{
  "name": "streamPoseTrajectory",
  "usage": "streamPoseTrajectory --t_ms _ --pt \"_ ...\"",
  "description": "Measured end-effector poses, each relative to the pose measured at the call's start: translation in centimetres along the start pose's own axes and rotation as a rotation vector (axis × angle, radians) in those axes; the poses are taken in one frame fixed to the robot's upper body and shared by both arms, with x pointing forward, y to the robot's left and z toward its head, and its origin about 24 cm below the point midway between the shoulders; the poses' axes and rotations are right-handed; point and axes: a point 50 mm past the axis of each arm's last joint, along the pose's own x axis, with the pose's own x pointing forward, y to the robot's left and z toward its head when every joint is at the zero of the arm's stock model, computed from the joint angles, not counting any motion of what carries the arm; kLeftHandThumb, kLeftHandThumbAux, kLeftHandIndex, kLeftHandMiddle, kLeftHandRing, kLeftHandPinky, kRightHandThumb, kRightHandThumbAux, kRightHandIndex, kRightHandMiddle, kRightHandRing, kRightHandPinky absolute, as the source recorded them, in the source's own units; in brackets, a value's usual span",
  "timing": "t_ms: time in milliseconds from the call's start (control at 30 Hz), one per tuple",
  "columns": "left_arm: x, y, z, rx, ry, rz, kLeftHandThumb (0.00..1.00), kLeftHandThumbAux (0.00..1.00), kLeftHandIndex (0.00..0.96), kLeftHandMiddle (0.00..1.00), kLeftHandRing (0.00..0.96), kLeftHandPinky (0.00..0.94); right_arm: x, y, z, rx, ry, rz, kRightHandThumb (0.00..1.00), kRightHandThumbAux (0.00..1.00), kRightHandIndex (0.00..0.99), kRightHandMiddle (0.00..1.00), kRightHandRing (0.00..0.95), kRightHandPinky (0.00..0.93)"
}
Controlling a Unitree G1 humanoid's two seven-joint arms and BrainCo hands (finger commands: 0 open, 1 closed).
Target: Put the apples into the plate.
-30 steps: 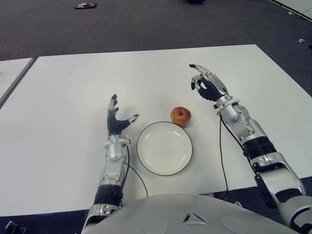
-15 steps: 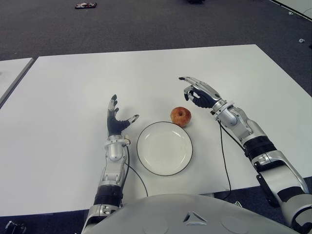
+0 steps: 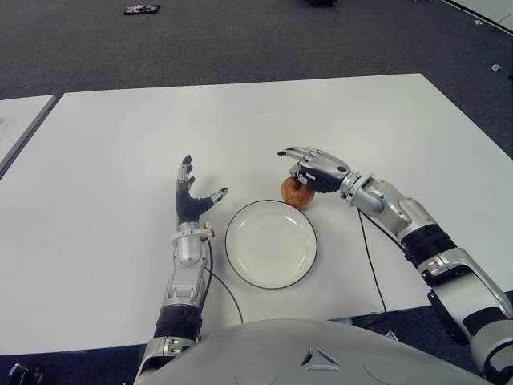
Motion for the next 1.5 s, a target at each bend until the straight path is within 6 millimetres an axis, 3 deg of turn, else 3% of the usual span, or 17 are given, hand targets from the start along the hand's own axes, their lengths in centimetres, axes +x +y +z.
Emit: streamPoseTrajectory --t_ms 600,1000,1167,1500 --pt "0.0 0.0 0.0 0.0 0.001 -0.001 0.001 0.579 0.0 0.0 0.0 0.0 0.6 0.9 0.4 -0.074 -0.031 -0.079 0.166 0.163 0.0 0.0 0.0 0.0" --pt "0.0 0.0 0.0 0.001 0.001 -0.001 0.0 0.594 0.0 0.0 0.0 0.0 1.0 0.6 -0.1 -0.064 -0.002 -0.081 0.146 0.209 0.0 0.0 0.0 0.0" --pt "0.0 0.0 -0.1 0.002 0.001 0.0 0.001 0.599 0.0 0.0 0.0 0.0 1.2 -0.6 -1.4 -0.033 0.052 -0.119 0.129 0.221 0.0 0.0 0.0 0.0" --pt "0.1 0.2 -0.1 0.005 0.001 0.004 0.01 0.599 0.0 0.0 0.0 0.0 0.9 -5.1 -3.6 0.107 0.134 -0.306 0.117 0.217 0.0 0.0 0.0 0.0"
